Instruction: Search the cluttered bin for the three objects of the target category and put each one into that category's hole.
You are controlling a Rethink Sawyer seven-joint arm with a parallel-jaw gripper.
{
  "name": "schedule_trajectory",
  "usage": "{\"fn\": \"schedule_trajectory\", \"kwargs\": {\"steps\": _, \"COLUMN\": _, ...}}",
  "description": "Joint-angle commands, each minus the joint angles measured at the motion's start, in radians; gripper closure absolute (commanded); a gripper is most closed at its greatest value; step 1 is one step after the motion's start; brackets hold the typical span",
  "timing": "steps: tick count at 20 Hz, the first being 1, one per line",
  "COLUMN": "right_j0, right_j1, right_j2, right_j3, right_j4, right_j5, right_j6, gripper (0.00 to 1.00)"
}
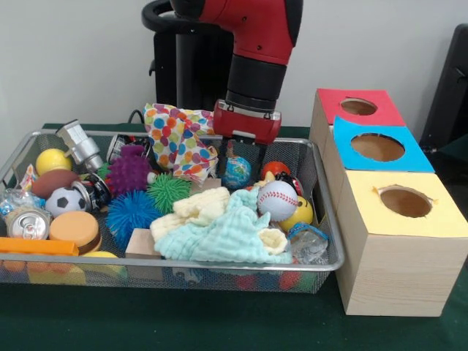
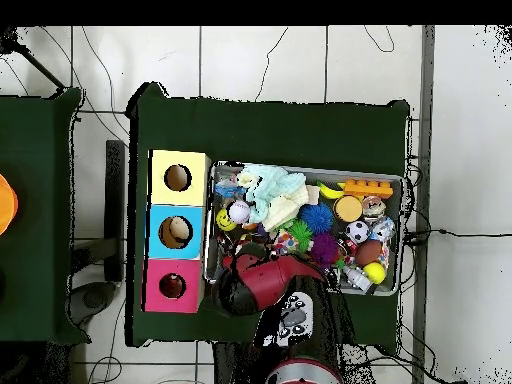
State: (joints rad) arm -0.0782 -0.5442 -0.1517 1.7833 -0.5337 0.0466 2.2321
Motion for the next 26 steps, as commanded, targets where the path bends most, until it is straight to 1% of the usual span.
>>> {"fn": "schedule_trajectory", "kwargs": {"steps": 1, "right_j0": 0.001, "right_j1": 0.051, "right_j2": -0.028, "right_j3": -0.029, "right_j4": 0.101, "right_j5": 0.098, "right_j6": 0.150, "gripper": 0.00}}
{"fn": "schedule_trajectory", "kwargs": {"steps": 4, "right_j0": 0.007, "right_j1": 0.048, "right_j2": -0.034, "right_j3": -0.022, "right_j4": 0.120, "right_j5": 0.104, "right_j6": 0.139, "gripper": 0.00}}
{"fn": "schedule_trajectory", "kwargs": {"steps": 6, "right_j0": -0.005, "right_j1": 0.038, "right_j2": -0.019, "right_j3": -0.010, "right_j4": 0.132, "right_j5": 0.122, "right_j6": 0.121, "gripper": 0.00}}
{"fn": "schedule_trajectory", "kwargs": {"steps": 10, "right_j0": -0.033, "right_j1": 0.020, "right_j2": 0.012, "right_j3": 0.036, "right_j4": 0.152, "right_j5": 0.151, "right_j6": 0.100, "gripper": 0.00}}
{"fn": "schedule_trajectory", "kwargs": {"steps": 14, "right_j0": -0.044, "right_j1": 0.008, "right_j2": 0.030, "right_j3": 0.090, "right_j4": 0.190, "right_j5": 0.151, "right_j6": 0.121, "gripper": 0.00}}
{"fn": "schedule_trajectory", "kwargs": {"steps": 19, "right_j0": -0.064, "right_j1": -0.009, "right_j2": 0.071, "right_j3": 0.152, "right_j4": 0.249, "right_j5": 0.153, "right_j6": 0.145, "gripper": 0.00}}
{"fn": "schedule_trajectory", "kwargs": {"steps": 24, "right_j0": -0.064, "right_j1": -0.031, "right_j2": 0.081, "right_j3": 0.174, "right_j4": 0.281, "right_j5": 0.151, "right_j6": 0.131, "gripper": 0.00}}
{"fn": "schedule_trajectory", "kwargs": {"steps": 26, "right_j0": -0.053, "right_j1": -0.041, "right_j2": 0.076, "right_j3": 0.174, "right_j4": 0.288, "right_j5": 0.155, "right_j6": 0.125, "gripper": 0.00}}
